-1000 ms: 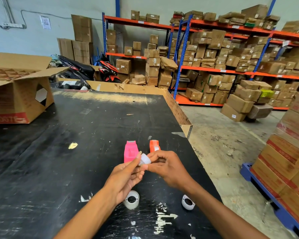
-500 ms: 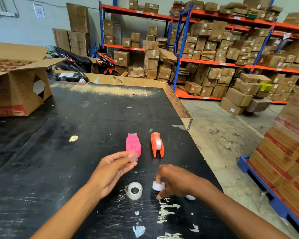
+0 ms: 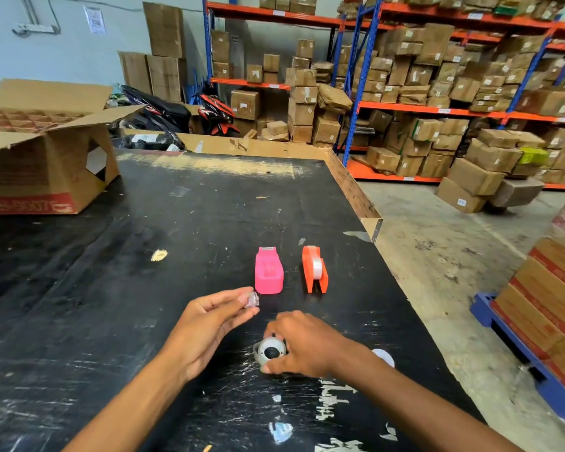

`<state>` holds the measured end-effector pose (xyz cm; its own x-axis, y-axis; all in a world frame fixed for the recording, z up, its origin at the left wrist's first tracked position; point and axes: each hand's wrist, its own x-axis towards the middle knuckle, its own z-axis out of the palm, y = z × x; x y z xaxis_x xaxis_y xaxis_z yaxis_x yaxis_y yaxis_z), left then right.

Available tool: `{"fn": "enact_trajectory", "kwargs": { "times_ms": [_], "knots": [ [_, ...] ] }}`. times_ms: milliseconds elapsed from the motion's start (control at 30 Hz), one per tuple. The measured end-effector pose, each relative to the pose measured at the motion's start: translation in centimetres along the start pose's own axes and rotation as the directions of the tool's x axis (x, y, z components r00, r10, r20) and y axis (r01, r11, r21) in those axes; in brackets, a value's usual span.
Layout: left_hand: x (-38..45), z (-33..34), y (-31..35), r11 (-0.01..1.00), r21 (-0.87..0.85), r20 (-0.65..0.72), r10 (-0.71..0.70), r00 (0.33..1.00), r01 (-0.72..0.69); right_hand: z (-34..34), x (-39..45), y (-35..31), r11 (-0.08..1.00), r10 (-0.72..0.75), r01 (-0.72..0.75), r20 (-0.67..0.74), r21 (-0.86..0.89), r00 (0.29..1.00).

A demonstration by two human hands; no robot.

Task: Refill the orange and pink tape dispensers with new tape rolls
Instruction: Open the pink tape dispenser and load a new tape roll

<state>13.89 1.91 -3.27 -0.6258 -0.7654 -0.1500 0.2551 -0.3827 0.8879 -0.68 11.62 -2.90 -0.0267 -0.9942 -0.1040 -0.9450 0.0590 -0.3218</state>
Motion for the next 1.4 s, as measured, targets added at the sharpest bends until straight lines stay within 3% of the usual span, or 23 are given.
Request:
{"fn": "enact_trajectory", "kwargs": {
  "times_ms": [100, 167, 267, 533, 667, 833, 900, 1067, 1400],
  "knots": [
    [-0.2, -0.2, 0.0, 0.996, 0.084, -0.046, 0.029, 0.999, -0.025, -0.5, 0.3, 0.7, 0.94, 0.109, -0.063, -0.12, 0.335, 0.987],
    [-0.2, 0.0, 0.0, 0.99, 0.129, -0.053, 0.059, 0.997, -0.052, -1.7, 0.2, 1.1, 0.749, 0.201, -0.048, -0.158, 0.661, 0.967],
    [-0.2, 0.7, 0.0, 0.985, 0.149, -0.031, 0.094, 0.995, -0.088, -2.8, 0.0, 1.1, 0.551, 0.172, 0.06, -0.184, 0.832, 0.968],
    [-0.3, 1.7, 0.1, 0.899, 0.351, 0.075, 0.25, 0.965, -0.261, -3.1, 0.1, 1.5, 0.593, 0.125, 0.138, -0.26, 0.794, 0.958],
    [-0.2, 2.2, 0.0, 0.856, 0.407, 0.052, 0.327, 0.944, -0.319, -2.6, 0.3, 1.3, 0.575, 0.14, 0.19, -0.325, 0.796, 0.935],
    [0.1, 3.7, 0.3, 0.93, 0.297, -0.006, 0.23, 0.973, -0.218, -3.0, 1.0, 1.2, 0.795, 0.121, 0.201, -0.474, 0.572, 0.872],
    [0.4, 3.9, 0.6, 0.896, 0.387, -0.017, 0.245, 0.969, -0.22, -3.0, 1.4, 1.1, 0.858, 0.06, 0.216, -0.509, 0.466, 0.859],
    [1.7, 3.6, 0.6, 0.759, 0.605, -0.087, 0.363, 0.928, -0.241, -2.6, 2.5, 1.2, 0.904, -0.015, 0.229, -0.509, 0.36, 0.861],
    [5.6, 2.7, 0.7, 0.732, 0.656, -0.086, 0.315, 0.945, -0.184, -3.3, 5.4, 2.5, 0.937, -0.056, 0.189, -0.41, 0.293, 0.91]
  ]
}}
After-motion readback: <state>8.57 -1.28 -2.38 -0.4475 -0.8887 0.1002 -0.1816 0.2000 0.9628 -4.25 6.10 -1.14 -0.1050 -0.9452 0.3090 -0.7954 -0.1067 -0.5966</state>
